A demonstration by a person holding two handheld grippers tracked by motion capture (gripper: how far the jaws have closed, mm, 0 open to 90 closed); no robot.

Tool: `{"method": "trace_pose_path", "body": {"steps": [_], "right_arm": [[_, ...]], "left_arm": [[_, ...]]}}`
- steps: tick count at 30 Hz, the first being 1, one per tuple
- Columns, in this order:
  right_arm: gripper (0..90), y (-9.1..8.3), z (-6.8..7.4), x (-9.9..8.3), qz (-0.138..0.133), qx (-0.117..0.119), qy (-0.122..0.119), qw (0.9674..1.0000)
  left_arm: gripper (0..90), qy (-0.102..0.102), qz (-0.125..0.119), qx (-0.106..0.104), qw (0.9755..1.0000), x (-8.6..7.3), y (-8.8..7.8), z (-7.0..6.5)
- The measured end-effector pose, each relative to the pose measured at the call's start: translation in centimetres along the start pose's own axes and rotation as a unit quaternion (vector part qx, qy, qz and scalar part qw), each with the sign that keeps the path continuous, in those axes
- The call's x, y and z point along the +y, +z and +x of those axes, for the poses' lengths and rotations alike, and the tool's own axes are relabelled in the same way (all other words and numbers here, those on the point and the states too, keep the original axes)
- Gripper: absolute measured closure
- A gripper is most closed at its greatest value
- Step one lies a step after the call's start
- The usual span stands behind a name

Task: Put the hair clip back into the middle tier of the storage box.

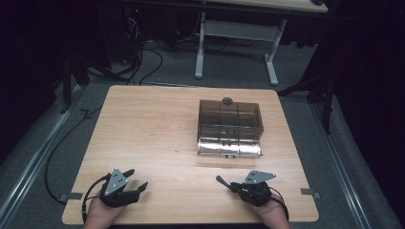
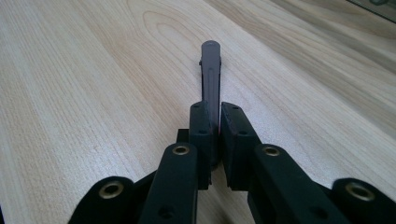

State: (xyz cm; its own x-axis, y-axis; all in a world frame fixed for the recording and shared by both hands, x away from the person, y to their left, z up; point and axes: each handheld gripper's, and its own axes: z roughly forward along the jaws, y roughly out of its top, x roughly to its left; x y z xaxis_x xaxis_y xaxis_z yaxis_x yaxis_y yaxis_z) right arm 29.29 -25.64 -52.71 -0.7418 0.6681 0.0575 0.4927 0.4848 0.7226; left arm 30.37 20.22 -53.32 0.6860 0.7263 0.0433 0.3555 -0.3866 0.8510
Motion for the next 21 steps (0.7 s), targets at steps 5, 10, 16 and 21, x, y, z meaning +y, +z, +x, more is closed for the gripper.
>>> {"method": "trace_pose_path", "body": {"steps": [5, 10, 16, 21], "right_arm": [[76.4, 0.3, 0.3, 0.7, -0.018, 0.0, 0.008, 0.9998], [76.5, 1.3, 0.5, 1.5, -0.012, -0.01, 0.001, 0.9999], [78.6, 2.1, 0.4, 1.9, -0.005, -0.016, 0.003, 0.9999], [81.9, 2.0, 0.4, 1.8, -0.005, -0.013, 0.004, 0.9999]], "left_arm": [[30.8, 0.0, 0.002, -0.001, 1.0, 0.0, 0.0, 0.0], [30.8, 0.0, 0.003, -0.001, 1.0, 0.0, 0.0, 0.0], [30.8, 0.0, 0.002, -0.001, 1.0, 0.0, 0.0, 0.0], [30.8, 0.0, 0.002, -0.001, 1.0, 0.0, 0.0, 0.0]]}}
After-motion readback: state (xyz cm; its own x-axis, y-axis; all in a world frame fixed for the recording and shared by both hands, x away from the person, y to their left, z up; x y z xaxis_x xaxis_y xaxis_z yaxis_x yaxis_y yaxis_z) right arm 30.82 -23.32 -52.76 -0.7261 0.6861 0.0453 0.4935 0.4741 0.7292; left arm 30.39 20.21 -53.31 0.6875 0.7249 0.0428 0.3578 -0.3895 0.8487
